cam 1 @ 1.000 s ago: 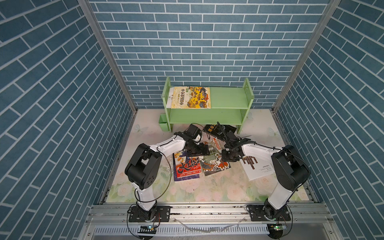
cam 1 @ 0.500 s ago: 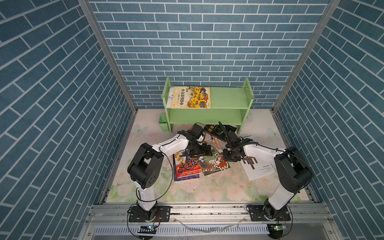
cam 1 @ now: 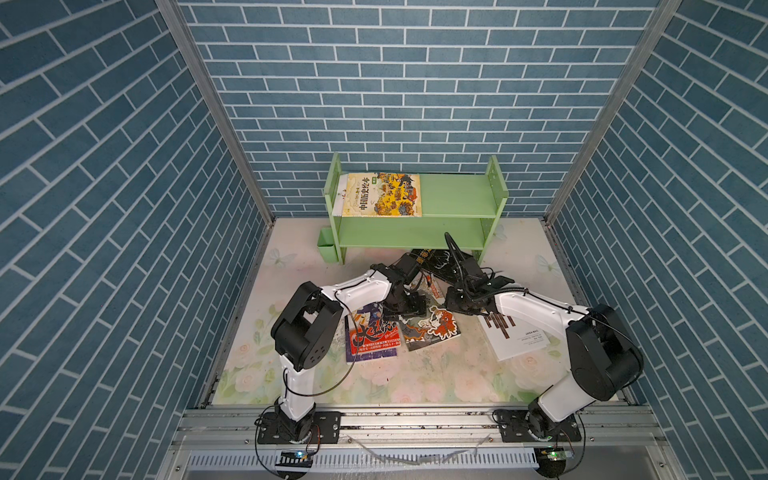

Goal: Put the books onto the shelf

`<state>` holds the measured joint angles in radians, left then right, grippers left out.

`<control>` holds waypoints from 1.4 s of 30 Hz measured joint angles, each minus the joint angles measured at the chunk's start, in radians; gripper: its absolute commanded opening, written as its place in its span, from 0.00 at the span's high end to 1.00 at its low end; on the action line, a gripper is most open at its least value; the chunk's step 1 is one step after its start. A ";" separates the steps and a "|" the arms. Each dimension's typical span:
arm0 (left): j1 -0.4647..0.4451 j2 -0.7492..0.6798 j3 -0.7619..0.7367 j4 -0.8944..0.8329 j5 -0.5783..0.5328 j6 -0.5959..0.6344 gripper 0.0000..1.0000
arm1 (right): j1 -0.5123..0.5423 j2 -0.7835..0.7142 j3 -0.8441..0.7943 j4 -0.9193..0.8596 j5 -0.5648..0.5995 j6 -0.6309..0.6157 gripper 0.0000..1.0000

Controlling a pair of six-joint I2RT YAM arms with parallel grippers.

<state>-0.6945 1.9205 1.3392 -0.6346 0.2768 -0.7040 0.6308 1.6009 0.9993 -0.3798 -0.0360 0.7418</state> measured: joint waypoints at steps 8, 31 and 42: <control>0.034 -0.052 -0.132 0.037 -0.100 -0.067 0.08 | 0.055 0.042 0.021 0.014 0.022 0.045 0.61; 0.103 -0.057 -0.265 0.514 0.224 -0.212 0.14 | 0.069 0.250 0.129 0.051 0.057 0.043 0.65; 0.109 -0.037 -0.407 0.902 0.321 -0.382 0.31 | 0.069 0.270 0.121 0.155 0.014 0.043 0.65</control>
<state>-0.5850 1.8839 0.9321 0.2672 0.5980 -1.0859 0.6994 1.8713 1.1198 -0.2249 -0.0219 0.7853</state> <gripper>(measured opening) 0.730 0.348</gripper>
